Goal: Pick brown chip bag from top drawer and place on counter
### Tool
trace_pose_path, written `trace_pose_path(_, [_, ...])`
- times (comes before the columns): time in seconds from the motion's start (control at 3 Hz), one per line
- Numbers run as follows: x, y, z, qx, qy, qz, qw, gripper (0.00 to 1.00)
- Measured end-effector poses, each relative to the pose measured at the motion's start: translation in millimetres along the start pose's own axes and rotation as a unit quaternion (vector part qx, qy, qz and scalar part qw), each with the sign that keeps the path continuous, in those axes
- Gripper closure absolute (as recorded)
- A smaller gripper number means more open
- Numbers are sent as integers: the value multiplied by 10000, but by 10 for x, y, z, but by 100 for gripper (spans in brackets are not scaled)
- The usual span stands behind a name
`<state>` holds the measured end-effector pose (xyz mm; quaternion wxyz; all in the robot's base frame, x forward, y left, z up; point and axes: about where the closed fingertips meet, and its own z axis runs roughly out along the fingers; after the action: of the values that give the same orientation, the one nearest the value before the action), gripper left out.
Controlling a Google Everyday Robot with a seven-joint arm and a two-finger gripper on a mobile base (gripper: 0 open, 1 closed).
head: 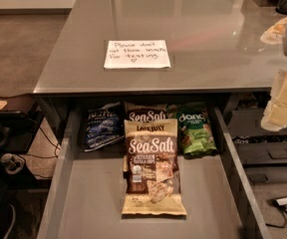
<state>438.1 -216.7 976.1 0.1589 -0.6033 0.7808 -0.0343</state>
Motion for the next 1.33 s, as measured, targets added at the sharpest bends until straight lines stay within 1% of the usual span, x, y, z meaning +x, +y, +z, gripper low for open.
trace_pose_path(0.33, [0,1,1,-1,-2,0,10000,0])
trace_pose_path(0.67, [-47,78,90,-88,-249,16,9996,0])
trace_pose_path(1.0, [-187,339,385,-299,-810,167,9961,0])
trace_pose_path(1.33, [-393,656,869,-602,-1424,376,9873,0])
